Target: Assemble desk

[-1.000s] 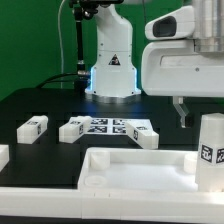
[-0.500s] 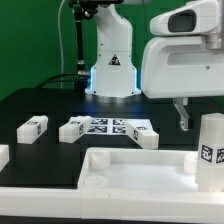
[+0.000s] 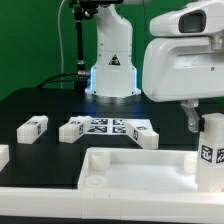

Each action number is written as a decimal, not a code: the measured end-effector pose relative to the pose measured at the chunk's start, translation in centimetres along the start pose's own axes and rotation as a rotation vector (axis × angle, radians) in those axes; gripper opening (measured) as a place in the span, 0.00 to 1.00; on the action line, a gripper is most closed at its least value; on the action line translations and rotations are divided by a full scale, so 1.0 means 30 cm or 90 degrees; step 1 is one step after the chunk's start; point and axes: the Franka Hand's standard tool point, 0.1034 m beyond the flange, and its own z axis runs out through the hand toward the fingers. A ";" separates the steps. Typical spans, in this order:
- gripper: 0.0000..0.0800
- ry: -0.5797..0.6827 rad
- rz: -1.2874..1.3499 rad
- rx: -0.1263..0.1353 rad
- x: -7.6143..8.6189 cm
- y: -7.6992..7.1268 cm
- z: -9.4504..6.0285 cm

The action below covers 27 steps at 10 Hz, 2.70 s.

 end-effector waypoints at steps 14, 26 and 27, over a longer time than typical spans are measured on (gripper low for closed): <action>0.36 -0.004 0.627 0.026 -0.002 0.019 -0.001; 0.81 -0.004 0.436 0.020 -0.001 0.007 0.000; 0.81 -0.003 0.397 0.020 -0.001 0.007 0.000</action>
Offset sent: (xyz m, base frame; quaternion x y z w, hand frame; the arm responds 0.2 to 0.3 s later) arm 0.0000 0.0000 0.0000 0.0000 0.0000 0.0000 1.0000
